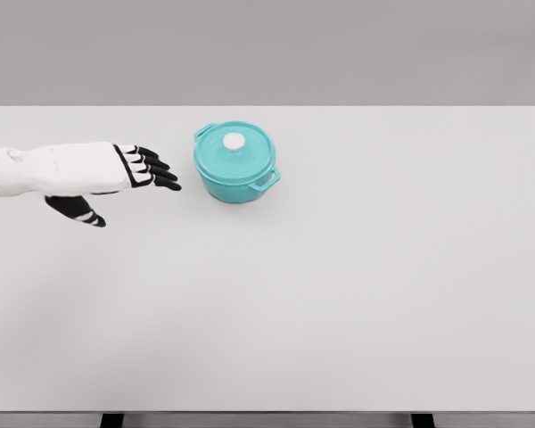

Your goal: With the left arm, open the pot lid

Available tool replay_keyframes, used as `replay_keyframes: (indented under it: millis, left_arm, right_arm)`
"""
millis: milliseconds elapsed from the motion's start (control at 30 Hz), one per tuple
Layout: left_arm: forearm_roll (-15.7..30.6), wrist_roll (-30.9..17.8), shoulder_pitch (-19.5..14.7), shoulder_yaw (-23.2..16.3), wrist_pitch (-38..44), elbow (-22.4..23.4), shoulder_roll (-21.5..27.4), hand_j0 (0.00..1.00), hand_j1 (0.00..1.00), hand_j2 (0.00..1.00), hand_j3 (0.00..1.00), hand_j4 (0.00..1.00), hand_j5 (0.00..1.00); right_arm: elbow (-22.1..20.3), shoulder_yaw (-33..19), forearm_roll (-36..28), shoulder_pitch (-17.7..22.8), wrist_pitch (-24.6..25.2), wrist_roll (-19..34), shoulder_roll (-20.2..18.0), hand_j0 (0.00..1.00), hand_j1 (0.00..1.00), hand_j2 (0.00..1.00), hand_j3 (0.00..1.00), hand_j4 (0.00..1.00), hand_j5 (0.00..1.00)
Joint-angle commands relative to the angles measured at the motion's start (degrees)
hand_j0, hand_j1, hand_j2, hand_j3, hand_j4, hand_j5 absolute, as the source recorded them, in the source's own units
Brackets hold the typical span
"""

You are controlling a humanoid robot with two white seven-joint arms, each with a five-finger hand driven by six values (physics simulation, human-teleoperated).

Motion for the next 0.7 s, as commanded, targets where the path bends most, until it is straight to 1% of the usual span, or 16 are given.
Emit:
replay_keyframes:
  millis: [0,33,67,100,133,167,200,233,300,367,400,500,533,567,633,667]
  left_arm:
    - [1.14,-0.04,-0.29,-3.92,0.16,2.94,-2.73,1.0,1.0,1.0,1.0,1.0,1.0]
    - [1.58,-0.04,-3.54,-6.55,0.16,6.98,-5.71,1.0,1.0,1.0,1.0,1.0,1.0]
    - [1.67,-0.04,-7.84,-10.68,0.16,12.07,-8.97,1.0,1.0,1.0,1.0,1.0,1.0]
    - [1.76,-0.04,-11.01,-13.32,0.16,16.04,-10.99,1.0,1.0,1.0,1.0,1.0,1.0]
    - [2.98,-0.04,-11.81,-13.24,0.16,16.66,-11.52,1.0,1.0,1.0,1.0,1.0,1.0]
    - [5.01,-0.04,-13.3,-13.85,0.16,16.83,-12.92,1.0,1.0,1.0,1.0,1.0,1.0]
    - [5.54,-0.04,-14.53,-13.94,0.16,17.18,-13.54,1.0,1.0,1.0,1.0,1.0,1.0]
    - [6.77,-0.04,-15.5,-13.94,0.16,17.36,-13.63,1.0,1.0,1.0,1.0,1.0,1.0]
    - [7.29,-0.04,-17.69,-14.03,0.16,17.8,-14.25,1.0,1.0,1.0,1.0,1.0,1.0]
    - [7.73,-0.04,-19.71,-14.11,0.16,20.52,-15.92,1.0,1.0,1.0,1.0,1.0,1.0]
    - [8.0,-0.04,-20.07,-14.29,0.16,21.49,-17.93,1.0,1.0,1.0,1.0,1.0,1.0]
    - [7.56,0.13,-20.33,-14.29,0.16,28.08,-24.35,1.0,1.0,1.0,1.0,1.0,1.0]
    - [7.3,-0.13,-20.42,-14.47,0.16,28.78,-25.23,1.0,1.0,1.0,1.0,1.0,1.0]
    - [7.3,-0.22,-20.51,-15.69,0.16,30.63,-27.16,1.0,1.0,1.0,1.0,1.0,1.0]
    - [7.38,-0.39,-21.74,-17.36,0.16,33.27,-29.45,1.0,1.0,1.0,1.0,1.0,1.0]
    - [7.38,-0.4,-22.97,-18.33,0.16,34.23,-30.68,1.0,1.0,1.0,1.0,1.0,1.0]
  right_arm:
    - [0.11,0.38,0.09,0.0,0.04,0.03,-0.01,1.0,1.0,1.0,1.0,1.0,1.0]
    - [0.29,0.12,0.01,0.17,0.04,-0.14,-0.01,1.0,1.0,1.0,1.0,1.0,1.0]
    - [0.38,0.03,0.01,0.53,0.04,-0.14,-0.01,1.0,1.0,1.0,1.0,1.0,1.0]
    - [0.38,0.03,0.01,0.53,0.04,-0.14,-0.01,1.0,1.0,1.0,1.0,1.0,1.0]
    - [0.29,0.03,0.01,0.53,0.04,-0.14,-0.01,1.0,1.0,1.0,1.0,1.0,1.0]
    - [0.29,0.03,0.01,0.53,0.04,-0.14,-0.01,1.0,1.0,1.0,1.0,1.0,1.0]
    - [0.29,-0.06,0.01,0.53,0.04,-0.14,-0.01,1.0,1.0,1.0,1.0,1.0,1.0]
    - [0.38,-0.06,0.01,0.53,0.04,-0.14,-0.01,1.0,1.0,1.0,1.0,1.0,1.0]
    - [0.29,-0.06,0.01,0.53,0.04,-0.14,-0.01,1.0,1.0,1.0,1.0,1.0,1.0]
    - [0.29,-0.06,0.01,0.53,0.04,-0.14,-0.01,1.0,1.0,1.0,1.0,1.0,1.0]
    - [0.29,-0.06,0.01,0.53,0.04,-0.06,-0.01,1.0,1.0,1.0,1.0,1.0,1.0]
    - [0.29,-0.06,0.01,0.53,0.04,-0.14,-0.01,1.0,1.0,1.0,1.0,1.0,1.0]
    - [0.29,-0.06,0.01,0.53,0.04,-0.14,-0.01,1.0,1.0,1.0,1.0,1.0,1.0]
    - [0.29,-0.06,0.01,0.53,0.04,-0.14,-0.01,1.0,1.0,1.0,1.0,1.0,1.0]
    - [0.29,-0.06,0.01,0.53,0.04,-0.14,-0.01,1.0,1.0,1.0,1.0,1.0,1.0]
    - [0.29,-0.06,0.01,0.53,0.04,-0.14,-0.01,1.0,1.0,1.0,1.0,1.0,1.0]
